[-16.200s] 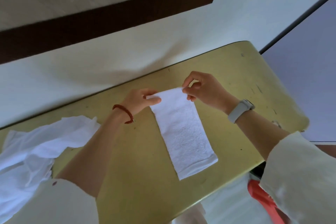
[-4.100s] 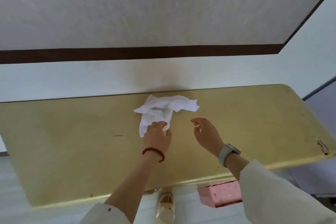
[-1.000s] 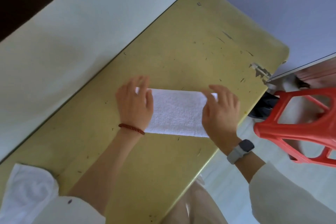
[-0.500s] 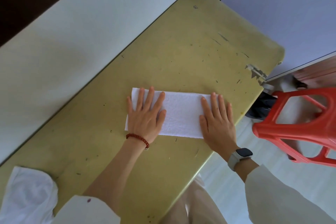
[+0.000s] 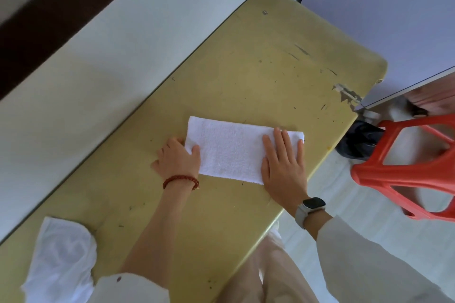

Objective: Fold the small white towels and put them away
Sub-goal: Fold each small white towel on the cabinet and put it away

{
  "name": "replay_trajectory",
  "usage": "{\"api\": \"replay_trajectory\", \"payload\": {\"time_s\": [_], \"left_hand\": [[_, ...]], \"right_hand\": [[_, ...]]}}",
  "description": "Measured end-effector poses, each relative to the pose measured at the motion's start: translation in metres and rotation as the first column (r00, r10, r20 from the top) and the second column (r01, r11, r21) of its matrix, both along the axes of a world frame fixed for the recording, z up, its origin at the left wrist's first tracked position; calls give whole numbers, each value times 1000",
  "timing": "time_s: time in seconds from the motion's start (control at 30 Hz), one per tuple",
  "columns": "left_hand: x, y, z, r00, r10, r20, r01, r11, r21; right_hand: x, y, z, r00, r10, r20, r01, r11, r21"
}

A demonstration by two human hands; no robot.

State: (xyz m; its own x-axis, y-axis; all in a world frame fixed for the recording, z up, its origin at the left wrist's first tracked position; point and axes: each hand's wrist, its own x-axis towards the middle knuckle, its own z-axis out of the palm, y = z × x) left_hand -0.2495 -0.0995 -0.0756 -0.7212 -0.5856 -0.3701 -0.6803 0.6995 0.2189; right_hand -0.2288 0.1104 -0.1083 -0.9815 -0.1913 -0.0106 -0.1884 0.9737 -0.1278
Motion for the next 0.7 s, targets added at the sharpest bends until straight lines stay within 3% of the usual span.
{"api": "replay_trajectory", "payload": {"time_s": [0.13, 0.23, 0.43, 0.5, 0.57, 0.63, 0.7], "left_hand": [[-12, -11, 1, 991, 39, 126, -55, 990, 128], [-16, -7, 4, 988, 3, 152, -17, 996, 88], [-18, 12, 27, 973, -67, -220, 77, 996, 38], [-27, 13, 33, 929, -118, -350, 123, 992, -7], [-36, 15, 38, 838, -192, -511, 208, 978, -25], [-38, 25, 40, 691, -363, -625, 365, 922, -132], [-30, 41, 36, 551, -525, -649, 501, 830, -246]], "right_hand": [[0, 0, -4, 999, 1, -39, -1, 1000, -6], [0, -1, -4, 999, -9, -42, 8, 1000, -23], [0, -8, -2, 999, -54, -5, 53, 997, -57], [-3, -18, 4, 993, -103, 51, 110, 981, -162], [-8, -23, 17, 973, -161, 165, 218, 872, -438], [-15, -18, 36, 939, -207, 274, 343, 617, -708], [-27, -7, 53, 880, -268, 393, 471, 378, -797]]}}
